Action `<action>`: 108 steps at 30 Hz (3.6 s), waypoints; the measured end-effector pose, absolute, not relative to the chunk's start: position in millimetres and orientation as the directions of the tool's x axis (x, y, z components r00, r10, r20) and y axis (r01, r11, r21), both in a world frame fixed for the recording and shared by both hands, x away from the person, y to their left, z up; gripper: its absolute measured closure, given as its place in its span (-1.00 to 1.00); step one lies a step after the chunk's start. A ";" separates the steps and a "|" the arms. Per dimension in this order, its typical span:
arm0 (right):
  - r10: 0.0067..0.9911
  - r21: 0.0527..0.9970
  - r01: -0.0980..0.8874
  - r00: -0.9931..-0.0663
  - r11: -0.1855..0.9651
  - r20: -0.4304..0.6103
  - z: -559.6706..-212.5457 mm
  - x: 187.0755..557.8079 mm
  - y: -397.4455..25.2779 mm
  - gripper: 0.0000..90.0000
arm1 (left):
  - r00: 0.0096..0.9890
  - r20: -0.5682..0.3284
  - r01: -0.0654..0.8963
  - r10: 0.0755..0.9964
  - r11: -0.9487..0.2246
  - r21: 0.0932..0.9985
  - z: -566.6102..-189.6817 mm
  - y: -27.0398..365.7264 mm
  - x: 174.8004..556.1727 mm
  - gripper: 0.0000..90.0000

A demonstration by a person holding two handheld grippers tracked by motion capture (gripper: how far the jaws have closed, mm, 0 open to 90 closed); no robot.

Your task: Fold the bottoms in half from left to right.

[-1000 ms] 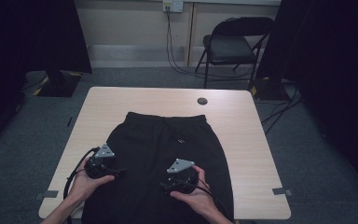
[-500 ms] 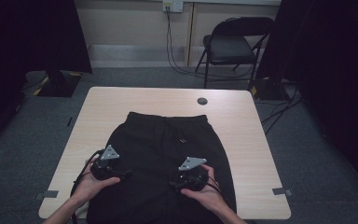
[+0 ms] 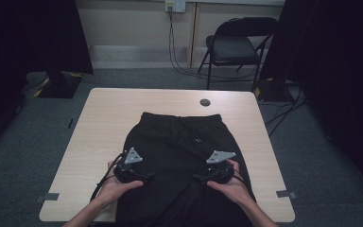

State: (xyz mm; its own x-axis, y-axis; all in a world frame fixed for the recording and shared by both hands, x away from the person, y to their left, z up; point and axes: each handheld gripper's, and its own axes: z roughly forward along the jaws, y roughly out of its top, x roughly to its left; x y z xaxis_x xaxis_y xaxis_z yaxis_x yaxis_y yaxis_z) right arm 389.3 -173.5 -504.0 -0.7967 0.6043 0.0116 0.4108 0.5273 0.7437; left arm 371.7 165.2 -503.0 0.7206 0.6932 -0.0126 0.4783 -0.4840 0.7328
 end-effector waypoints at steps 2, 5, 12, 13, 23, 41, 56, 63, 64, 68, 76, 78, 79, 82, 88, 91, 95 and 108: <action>0.621 0.745 0.421 -0.784 0.517 0.013 -504.2 395.7 -183.6 -0.56 | 0.748 -0.014 0.463 0.664 -0.507 0.727 -502.1 155.9 365.7 -0.68; 0.644 0.741 0.439 -0.765 0.508 0.011 -503.4 395.9 -189.6 -0.56 | 0.757 -0.022 0.474 0.653 -0.524 0.707 -499.6 149.7 357.1 -0.68; 0.680 0.723 0.471 -0.733 0.506 0.002 -481.9 367.9 -177.2 -0.46 | 0.756 -0.065 0.495 0.652 -0.504 0.707 -484.8 176.9 373.8 -0.40; 0.688 0.744 0.462 -0.726 0.483 0.005 -475.0 364.2 -176.1 -0.46 | 0.751 -0.069 0.495 0.657 -0.491 0.717 -480.1 181.4 378.1 -0.40; 0.613 0.805 0.336 -0.789 0.488 -0.042 -423.5 330.8 -110.3 -0.27 | 0.713 -0.036 0.512 0.700 -0.485 0.709 -489.9 203.4 402.8 -0.33; 0.366 0.715 0.261 -0.931 0.649 0.007 -484.2 298.9 46.0 -0.13 | 0.725 -0.007 0.493 0.689 -0.511 0.704 -496.7 200.2 403.1 -0.41; 0.375 0.721 0.260 -0.927 0.642 0.000 -497.6 299.8 60.2 0.10 | 0.718 -0.008 0.501 0.696 -0.508 0.700 -496.3 199.1 402.7 -0.41; 0.397 0.725 0.277 -0.918 0.631 0.006 -491.8 306.9 40.0 0.91 | 0.718 -0.023 0.510 0.695 -0.504 0.697 -494.6 200.3 403.8 -0.41; 0.405 0.727 0.283 -0.914 0.625 0.008 -490.5 307.1 36.4 0.93 | 0.718 -0.039 0.512 0.695 -0.489 0.707 -493.3 201.1 403.7 -0.40; 0.440 0.726 0.282 -0.897 0.627 -0.031 -480.5 309.4 9.4 0.96 | 0.713 -0.029 0.481 0.700 -0.459 0.747 -486.3 202.0 401.5 -0.39; 0.504 0.704 0.326 -0.862 0.632 -0.054 -492.4 317.6 -18.5 0.72 | 0.713 0.020 0.486 0.701 -0.515 0.706 -495.1 185.6 401.6 -0.34; 0.525 0.710 0.338 -0.849 0.618 -0.053 -492.0 321.0 -16.4 0.41 | 0.711 0.025 0.484 0.703 -0.514 0.708 -495.5 184.1 401.2 -0.34; 0.520 0.720 0.339 -0.853 0.605 -0.035 -491.7 323.1 -14.3 0.37 | 0.710 0.022 0.485 0.704 -0.512 0.709 -495.5 184.1 401.2 -0.34; 0.511 0.727 0.328 -0.859 0.603 -0.036 -493.8 326.6 -5.9 0.27 | 0.711 0.027 0.483 0.702 -0.517 0.706 -495.3 185.0 401.6 -0.34; 0.503 0.731 0.330 -0.864 0.598 -0.021 -496.0 327.8 -5.6 0.78 | 0.714 -0.002 0.492 0.701 -0.499 0.713 -491.7 190.7 402.9 -0.32; 0.486 0.728 0.320 -0.874 0.606 -0.020 -496.1 321.6 -6.5 0.92 | 0.694 -0.016 0.495 0.719 -0.461 0.737 -482.4 201.6 406.8 -0.35; 0.466 0.726 0.316 -0.885 0.610 -0.007 -496.0 313.5 -5.1 0.95 | 0.660 -0.026 0.504 0.751 -0.417 0.756 -468.2 217.3 415.9 -0.43; 0.429 0.721 0.296 -0.903 0.627 -0.003 -495.1 302.4 -5.1 0.95 | 0.606 -0.092 0.595 0.790 -0.373 0.712 -486.3 231.6 442.4 -0.31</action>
